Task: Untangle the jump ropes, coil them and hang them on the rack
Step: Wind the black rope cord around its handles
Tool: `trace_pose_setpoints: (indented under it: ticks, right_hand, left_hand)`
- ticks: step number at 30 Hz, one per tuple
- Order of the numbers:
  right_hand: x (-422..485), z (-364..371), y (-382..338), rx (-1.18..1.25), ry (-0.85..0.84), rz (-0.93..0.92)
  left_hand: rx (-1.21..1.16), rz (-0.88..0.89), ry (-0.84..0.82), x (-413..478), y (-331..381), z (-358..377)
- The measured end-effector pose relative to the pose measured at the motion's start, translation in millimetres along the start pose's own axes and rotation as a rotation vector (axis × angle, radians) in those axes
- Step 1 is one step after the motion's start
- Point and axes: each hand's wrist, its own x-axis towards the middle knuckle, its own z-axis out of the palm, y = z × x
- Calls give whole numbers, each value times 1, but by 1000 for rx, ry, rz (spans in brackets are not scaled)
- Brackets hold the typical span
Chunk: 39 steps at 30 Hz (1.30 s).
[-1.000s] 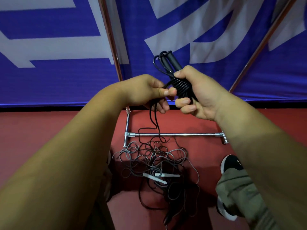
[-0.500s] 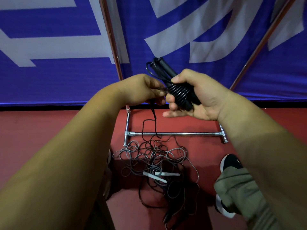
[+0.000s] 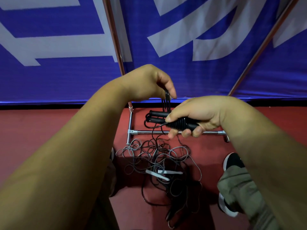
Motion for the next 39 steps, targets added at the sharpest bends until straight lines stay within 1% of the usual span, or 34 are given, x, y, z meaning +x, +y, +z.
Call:
trace_pose_setpoints:
  ticks: [3,6,8,12,15,17,18,19,21,22,23,26,29,32,35,37,39]
  right_hand:
    - [10,-6,3,-7,197,-36]
    - [19,-13,6,-15,411,-54]
    - [22,-18,7,45,541,-86]
    - [22,-20,1,221,654,-218]
    - [19,-19,-7,325,667,-325]
    - [17,-17,-11,378,676,-378]
    - [16,-16,-12,398,683,-396]
    - [15,-16,-13,414,690,-408]
    - [16,-18,-13,458,695,-416]
    - [15,-19,-12,488,690,-417]
    - [15,-19,-12,511,684,-419]
    - [11,-19,-12,539,655,-436]
    - [7,-21,-15,570,632,-446]
    - [3,-21,-18,593,611,-445]
    - [0,-20,-20,630,569,-450]
    - [-4,-19,-22,655,547,-457]
    - [-7,-18,-22,674,517,-464]
  left_hand:
    - [65,35,27,2,3,1]
    - [115,15,-25,2,3,5]
    - [125,2,-31,4,2,7]
    - [183,-65,53,11,-2,14]
    - [320,-157,146,16,-6,22]
    - [332,-210,227,20,-8,26]
    - [299,-242,244,21,-8,28]
    - [222,-265,235,20,-7,28]
    - [-82,-278,187,17,-3,26]
    - [-228,-258,176,15,-2,23]
    - [-294,-220,174,12,-2,20]
    - [-149,-96,181,8,-7,11]
    - [-161,-36,108,3,-5,8]
    - [-211,-28,58,2,-6,9]
    - [-336,-38,18,3,-7,12]
    - [-321,-66,7,4,-7,13]
    - [-257,-90,9,5,-8,13]
